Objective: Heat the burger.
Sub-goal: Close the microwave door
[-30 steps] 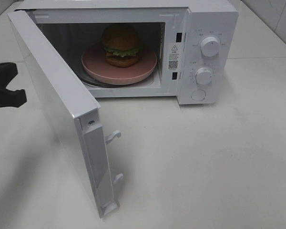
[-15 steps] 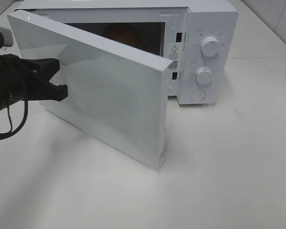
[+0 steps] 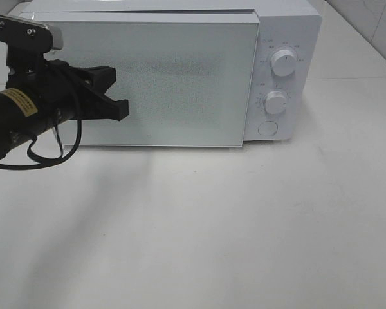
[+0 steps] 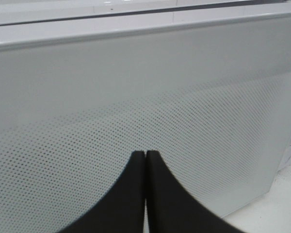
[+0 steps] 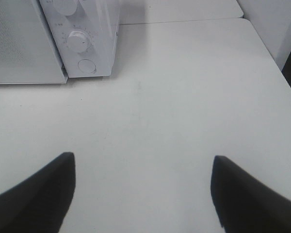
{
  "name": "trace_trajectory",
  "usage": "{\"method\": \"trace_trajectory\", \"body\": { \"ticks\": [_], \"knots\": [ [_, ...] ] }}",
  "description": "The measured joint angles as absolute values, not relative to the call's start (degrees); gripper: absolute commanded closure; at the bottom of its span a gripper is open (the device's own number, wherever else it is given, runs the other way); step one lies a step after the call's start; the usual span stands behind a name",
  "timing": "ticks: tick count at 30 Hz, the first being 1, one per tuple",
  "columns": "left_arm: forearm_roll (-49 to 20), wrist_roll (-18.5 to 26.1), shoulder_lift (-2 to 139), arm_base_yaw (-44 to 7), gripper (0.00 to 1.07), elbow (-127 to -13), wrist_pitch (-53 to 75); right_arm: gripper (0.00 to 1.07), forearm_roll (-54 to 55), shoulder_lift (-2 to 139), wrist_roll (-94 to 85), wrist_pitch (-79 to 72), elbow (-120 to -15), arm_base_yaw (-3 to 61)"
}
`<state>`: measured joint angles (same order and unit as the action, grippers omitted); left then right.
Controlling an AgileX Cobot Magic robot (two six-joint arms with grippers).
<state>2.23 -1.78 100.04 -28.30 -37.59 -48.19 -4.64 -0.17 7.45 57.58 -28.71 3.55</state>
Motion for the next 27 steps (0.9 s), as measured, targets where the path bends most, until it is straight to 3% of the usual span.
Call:
{"method": "trace_trajectory", "body": {
  "ticks": [14,27],
  "knots": [
    [2.1,-1.8,106.1,-30.7,1.07,-50.2,-41.9,0.34,-4.6,-0.2,7.4,57.6,-28.7,3.6],
    [6.5,-1.8,112.0,-33.9,1.07,-59.5,-37.0,0.34,-4.6,-0.2,7.4,57.6,-28.7,3.6]
  ]
}}
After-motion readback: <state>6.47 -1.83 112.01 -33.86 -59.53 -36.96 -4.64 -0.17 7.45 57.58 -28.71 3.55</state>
